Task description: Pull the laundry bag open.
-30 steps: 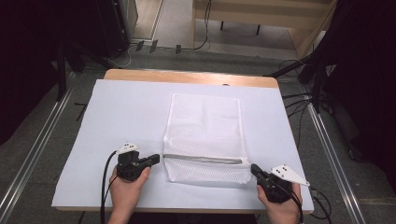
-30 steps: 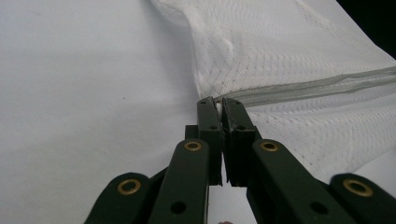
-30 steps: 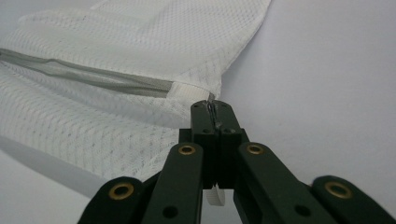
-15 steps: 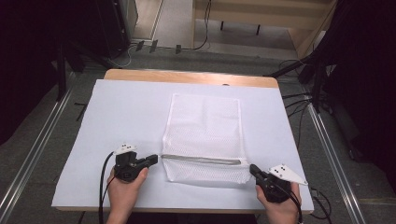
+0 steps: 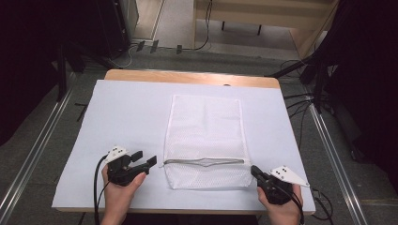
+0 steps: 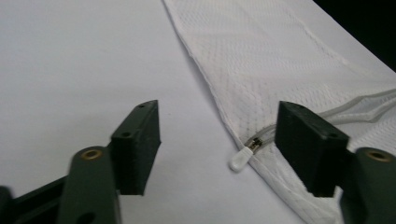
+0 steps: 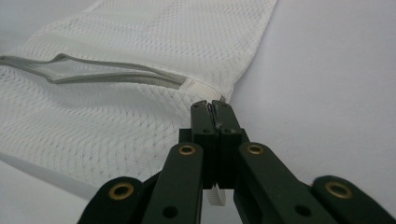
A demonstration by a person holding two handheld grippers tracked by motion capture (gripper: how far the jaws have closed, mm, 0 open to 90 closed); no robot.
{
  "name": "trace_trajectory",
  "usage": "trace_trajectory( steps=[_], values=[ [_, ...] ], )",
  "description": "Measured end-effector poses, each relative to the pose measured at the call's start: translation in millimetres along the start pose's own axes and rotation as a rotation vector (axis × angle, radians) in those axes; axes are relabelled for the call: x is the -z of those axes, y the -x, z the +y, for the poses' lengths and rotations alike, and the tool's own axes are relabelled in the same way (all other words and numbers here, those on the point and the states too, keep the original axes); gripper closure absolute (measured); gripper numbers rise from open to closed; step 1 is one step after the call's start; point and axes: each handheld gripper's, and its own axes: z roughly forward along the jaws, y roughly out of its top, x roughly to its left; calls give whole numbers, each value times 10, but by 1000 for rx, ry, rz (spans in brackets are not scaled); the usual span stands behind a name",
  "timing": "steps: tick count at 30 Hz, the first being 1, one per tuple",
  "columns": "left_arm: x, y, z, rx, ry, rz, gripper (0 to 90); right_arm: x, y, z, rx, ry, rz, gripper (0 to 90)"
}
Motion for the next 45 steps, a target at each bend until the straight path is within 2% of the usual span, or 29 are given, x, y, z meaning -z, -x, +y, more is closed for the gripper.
trace_trajectory(
  steps=[4, 6, 7, 8, 9, 10, 11, 12, 13, 14, 15, 16, 17, 18, 22, 26, 34, 41, 45],
  values=[
    [98, -126, -21, -5, 34, 17, 129, 6, 24, -6, -10, 4, 31, 899],
    [140, -190, -38, 3, 63, 25, 91, 7, 43, -12, -12, 4, 42, 820],
    [140, -190, -38, 3, 63, 25, 54, 7, 43, -12, -12, 4, 42, 820],
    [178, -250, -43, 11, 86, -2, 2, 13, 63, -13, -6, 11, 55, 661],
    [178, -250, -43, 11, 86, -2, 0, 13, 63, -13, -6, 11, 55, 661],
    [197, -267, -42, 8, 99, -1, 0, 16, 66, -8, 1, 17, 48, 588],
    [213, -276, -36, 9, 112, -1, 0, 22, 81, 15, 7, 16, 37, 470],
    [237, -281, -20, -1, 120, 3, 0, 26, 88, 23, 9, 25, 29, 423],
    [237, -281, -20, -1, 120, 3, 0, 26, 88, 23, 9, 25, 29, 423],
    [241, -267, -16, -31, 105, 18, 0, 33, 111, 41, 15, 31, 21, 356],
    [241, -267, -16, -31, 105, 18, 0, 33, 111, 41, 15, 31, 21, 356],
    [238, -253, -27, -64, 83, 31, 0, 45, 131, 53, 18, 37, 18, 319],
    [238, -253, -27, -64, 83, 31, 0, 51, 143, 57, 21, 40, 17, 303],
    [245, -241, -35, -92, 69, 45, 0, 55, 157, 62, 26, 44, 18, 286],
    [265, -251, -33, -114, 63, 56, 0, 61, 211, 74, 33, 44, 20, 241],
    [286, -294, -38, -112, 56, 63, 0, 53, 288, 70, 12, 28, 13, 236],
    [327, -368, -44, -126, 58, 69, 0, 75, 512, 48, -26, 21, -40, 228],
    [373, -425, -47, -137, 59, 85, 0, 108, 613, 33, -38, 18, -64, 223],
    [411, -476, -33, -140, 73, 77, 0, 110, 671, 17, -49, 13, -74, 221]
  ],
)
